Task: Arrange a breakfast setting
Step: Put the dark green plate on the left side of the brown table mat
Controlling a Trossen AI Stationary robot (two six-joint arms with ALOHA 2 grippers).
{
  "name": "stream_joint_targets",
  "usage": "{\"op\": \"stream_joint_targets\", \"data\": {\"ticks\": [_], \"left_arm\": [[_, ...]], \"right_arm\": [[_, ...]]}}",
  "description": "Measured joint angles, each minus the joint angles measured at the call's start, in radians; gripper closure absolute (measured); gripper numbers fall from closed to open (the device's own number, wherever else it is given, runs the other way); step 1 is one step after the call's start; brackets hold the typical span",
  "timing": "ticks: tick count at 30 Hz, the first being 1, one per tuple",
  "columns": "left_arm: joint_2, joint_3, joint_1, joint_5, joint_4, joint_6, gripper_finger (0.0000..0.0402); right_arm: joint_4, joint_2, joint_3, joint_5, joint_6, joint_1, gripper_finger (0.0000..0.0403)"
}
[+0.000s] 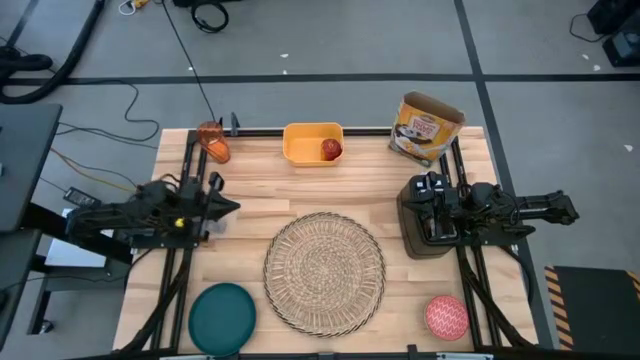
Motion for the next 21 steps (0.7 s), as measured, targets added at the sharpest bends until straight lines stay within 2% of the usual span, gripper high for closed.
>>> {"op": "stream_joint_targets", "data": {"ticks": [6,9,11,13,16,21], "left_arm": [[0.201,0.204,-0.142,0.0,-0.076,-0.051,0.0395],[0.326,0.252,-0.286,0.027,-0.019,-0.113,0.0395],[0.409,0.271,-0.401,0.009,0.051,-0.132,0.0395],[0.489,0.298,-0.511,-0.095,0.065,-0.135,0.0395],[0.608,0.34,-0.659,-0.307,0.06,-0.139,0.0395],[0.79,0.432,-0.828,-0.588,0.055,-0.178,0.0395]], "right_arm": [[0.0,0.0,0.0,0.0,0.0,0.0,0.0386],[0.0,0.0,0.0,0.0,0.0,0.0,0.0386],[0.0,0.0,0.0,0.0,0.0,0.0,0.0386],[0.0,0.0,0.0,0.0,0.0,0.0,0.0386],[0.0,0.0,0.0,0.0,0.0,0.0,0.0386],[0.0,0.0,0.0,0.0,0.0,0.0,0.0386]]}}
